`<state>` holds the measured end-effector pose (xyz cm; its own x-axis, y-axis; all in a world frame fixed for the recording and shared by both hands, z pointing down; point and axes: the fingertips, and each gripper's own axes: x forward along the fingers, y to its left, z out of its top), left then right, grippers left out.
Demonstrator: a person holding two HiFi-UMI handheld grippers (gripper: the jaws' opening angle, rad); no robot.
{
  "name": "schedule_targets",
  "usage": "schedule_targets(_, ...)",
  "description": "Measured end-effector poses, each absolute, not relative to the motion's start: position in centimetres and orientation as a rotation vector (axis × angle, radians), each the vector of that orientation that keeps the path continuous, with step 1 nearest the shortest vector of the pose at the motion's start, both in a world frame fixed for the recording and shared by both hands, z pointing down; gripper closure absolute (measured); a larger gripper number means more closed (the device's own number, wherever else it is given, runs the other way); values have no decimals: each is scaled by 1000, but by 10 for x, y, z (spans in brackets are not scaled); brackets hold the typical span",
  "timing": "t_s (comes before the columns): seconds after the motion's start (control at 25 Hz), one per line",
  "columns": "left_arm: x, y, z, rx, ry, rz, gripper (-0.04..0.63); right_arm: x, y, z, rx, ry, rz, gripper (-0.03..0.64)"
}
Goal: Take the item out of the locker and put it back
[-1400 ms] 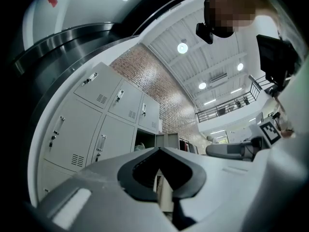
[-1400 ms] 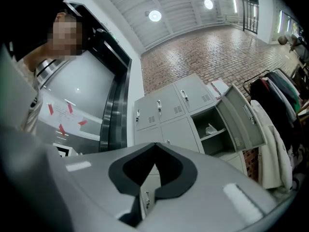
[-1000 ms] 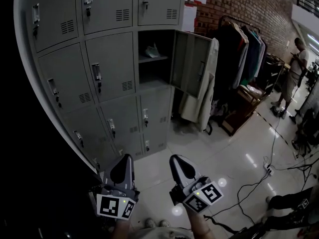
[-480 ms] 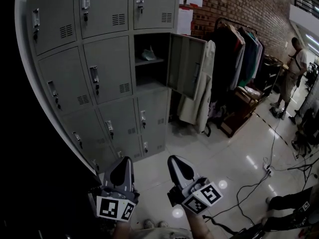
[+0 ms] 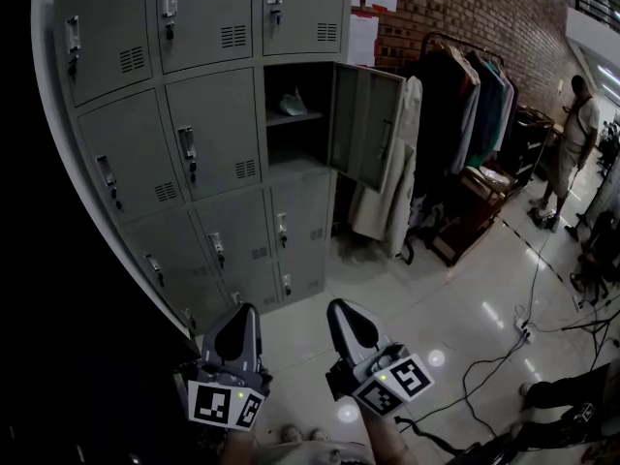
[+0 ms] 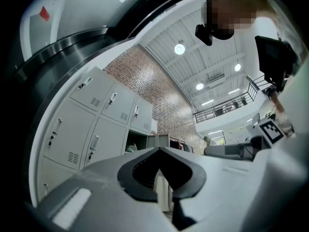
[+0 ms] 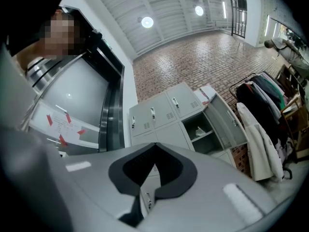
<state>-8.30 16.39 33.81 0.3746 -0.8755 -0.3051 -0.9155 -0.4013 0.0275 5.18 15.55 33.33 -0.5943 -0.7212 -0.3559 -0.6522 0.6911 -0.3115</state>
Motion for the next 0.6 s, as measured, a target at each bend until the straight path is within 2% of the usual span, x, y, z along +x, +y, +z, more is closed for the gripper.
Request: schedule_targets(0.6,-89,163,336,-2481,1622,408,589,48,154,335,-1063,2428,-237,615)
